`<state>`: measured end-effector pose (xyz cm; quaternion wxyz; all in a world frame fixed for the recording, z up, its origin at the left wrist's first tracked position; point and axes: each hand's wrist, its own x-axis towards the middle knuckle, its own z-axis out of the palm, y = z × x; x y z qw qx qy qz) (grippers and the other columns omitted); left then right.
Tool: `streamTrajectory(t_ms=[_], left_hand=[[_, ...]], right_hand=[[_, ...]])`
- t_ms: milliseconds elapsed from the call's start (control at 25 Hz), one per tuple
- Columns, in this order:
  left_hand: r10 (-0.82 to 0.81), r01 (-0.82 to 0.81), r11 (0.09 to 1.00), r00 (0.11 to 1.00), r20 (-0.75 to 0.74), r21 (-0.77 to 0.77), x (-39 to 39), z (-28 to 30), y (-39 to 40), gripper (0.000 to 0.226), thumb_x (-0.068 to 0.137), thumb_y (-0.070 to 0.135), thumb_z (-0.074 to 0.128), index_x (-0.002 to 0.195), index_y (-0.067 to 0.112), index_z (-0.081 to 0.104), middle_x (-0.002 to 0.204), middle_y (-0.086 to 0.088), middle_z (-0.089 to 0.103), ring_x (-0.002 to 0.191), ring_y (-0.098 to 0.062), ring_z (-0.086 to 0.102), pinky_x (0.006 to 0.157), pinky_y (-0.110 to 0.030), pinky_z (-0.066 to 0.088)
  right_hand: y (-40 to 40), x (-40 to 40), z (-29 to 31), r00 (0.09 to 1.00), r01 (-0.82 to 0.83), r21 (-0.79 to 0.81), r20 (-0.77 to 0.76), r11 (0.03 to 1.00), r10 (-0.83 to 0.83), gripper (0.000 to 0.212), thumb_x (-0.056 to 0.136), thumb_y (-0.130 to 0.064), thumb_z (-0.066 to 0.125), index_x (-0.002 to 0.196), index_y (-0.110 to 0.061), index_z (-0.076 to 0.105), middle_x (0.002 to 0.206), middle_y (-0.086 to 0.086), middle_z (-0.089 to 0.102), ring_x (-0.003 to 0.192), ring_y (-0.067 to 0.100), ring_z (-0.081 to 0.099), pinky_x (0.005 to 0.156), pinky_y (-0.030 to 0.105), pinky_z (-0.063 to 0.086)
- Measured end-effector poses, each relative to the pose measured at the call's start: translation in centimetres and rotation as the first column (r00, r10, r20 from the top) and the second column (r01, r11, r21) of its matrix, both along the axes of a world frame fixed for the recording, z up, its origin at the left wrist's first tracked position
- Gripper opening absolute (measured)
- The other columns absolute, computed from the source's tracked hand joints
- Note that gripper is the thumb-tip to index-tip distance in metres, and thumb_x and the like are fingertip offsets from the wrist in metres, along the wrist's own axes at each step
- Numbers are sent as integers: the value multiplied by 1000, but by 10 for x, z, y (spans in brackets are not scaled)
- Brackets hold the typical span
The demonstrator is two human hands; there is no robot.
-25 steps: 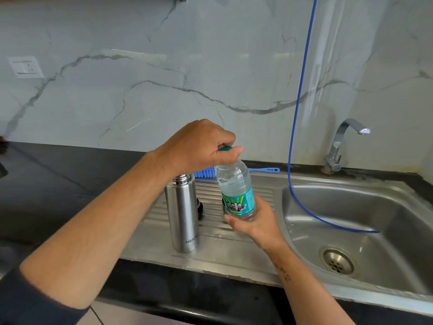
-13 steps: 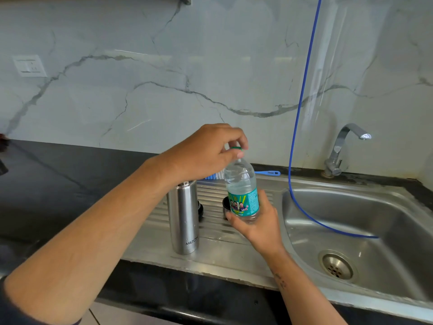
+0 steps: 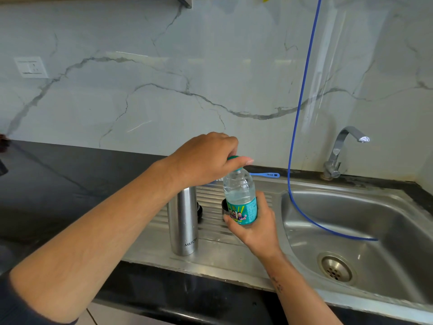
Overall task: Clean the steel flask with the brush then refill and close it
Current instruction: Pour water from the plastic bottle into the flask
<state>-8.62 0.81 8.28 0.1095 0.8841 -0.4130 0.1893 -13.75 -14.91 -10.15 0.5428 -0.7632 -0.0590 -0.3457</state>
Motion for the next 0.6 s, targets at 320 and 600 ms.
streamTrajectory(t_ms=[320, 600], left_hand=[[7, -22, 876, 999, -33, -482, -10, 4, 14, 40, 87, 54, 74, 75, 16, 69, 59, 4, 64, 52, -8, 54, 55, -26, 46], [-44, -239, 416, 958, -282, -877, 5, -23, 122, 19, 87, 28, 82, 96, 18, 68, 78, 0, 75, 64, -18, 73, 59, -22, 54]], right_hand=[[-2, -2, 2, 1000, 9, 27, -24, 1000, -8, 56, 68, -15, 96, 110, -15, 58, 91, -9, 73, 79, 10, 73, 66, 24, 58], [1, -2, 1, 1000, 1, 35, -18, 999, 0, 56, 69, -13, 95, 110, -13, 58, 94, -16, 71, 79, 4, 70, 66, 16, 54]])
